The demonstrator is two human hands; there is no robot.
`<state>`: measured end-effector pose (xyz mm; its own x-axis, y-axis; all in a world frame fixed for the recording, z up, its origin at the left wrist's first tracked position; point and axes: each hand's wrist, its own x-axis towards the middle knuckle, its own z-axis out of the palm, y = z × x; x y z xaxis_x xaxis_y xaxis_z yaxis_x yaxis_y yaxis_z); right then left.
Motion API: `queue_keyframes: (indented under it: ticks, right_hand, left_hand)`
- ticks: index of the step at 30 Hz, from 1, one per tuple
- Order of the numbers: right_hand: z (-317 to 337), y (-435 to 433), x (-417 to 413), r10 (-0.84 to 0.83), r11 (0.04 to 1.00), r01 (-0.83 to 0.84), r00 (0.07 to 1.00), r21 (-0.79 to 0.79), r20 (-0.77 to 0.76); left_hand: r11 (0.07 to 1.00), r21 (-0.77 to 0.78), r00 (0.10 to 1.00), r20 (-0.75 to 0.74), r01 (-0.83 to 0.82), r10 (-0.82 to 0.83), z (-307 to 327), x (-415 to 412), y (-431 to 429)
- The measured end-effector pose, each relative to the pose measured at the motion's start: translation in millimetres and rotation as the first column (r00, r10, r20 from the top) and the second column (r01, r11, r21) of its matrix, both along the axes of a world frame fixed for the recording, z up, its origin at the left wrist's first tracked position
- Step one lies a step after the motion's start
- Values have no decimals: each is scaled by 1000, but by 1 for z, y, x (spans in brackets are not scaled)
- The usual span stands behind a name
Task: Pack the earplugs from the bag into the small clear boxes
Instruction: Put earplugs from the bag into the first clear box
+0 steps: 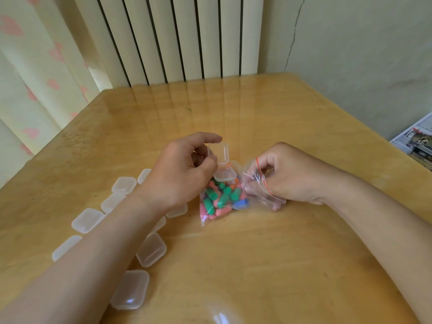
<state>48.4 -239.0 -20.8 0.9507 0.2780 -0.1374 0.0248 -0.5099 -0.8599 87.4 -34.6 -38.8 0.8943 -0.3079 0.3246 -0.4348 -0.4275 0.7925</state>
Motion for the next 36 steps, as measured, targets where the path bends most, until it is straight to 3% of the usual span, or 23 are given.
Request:
queue_keyframes:
  ticks: [6,21,27,36]
  right_hand:
    - [0,-6,3,-16,991,15,1000,-130,-12]
    - [4,-10,3,27,998,-27,1000,-50,-12]
    - [18,-31,4,-61,996,73,976,-49,207]
    - [28,-41,3,-123,975,44,923,218,365]
  left_hand:
    - [1000,11,1000,2,8,-8,0,0,0]
    - [1000,22,1000,7,15,-15,-1,1,1]
    - [1000,31,1000,-5,4,-4,-1,2,2]
    - [997,-74,1000,30,0,2,1,-1,1]
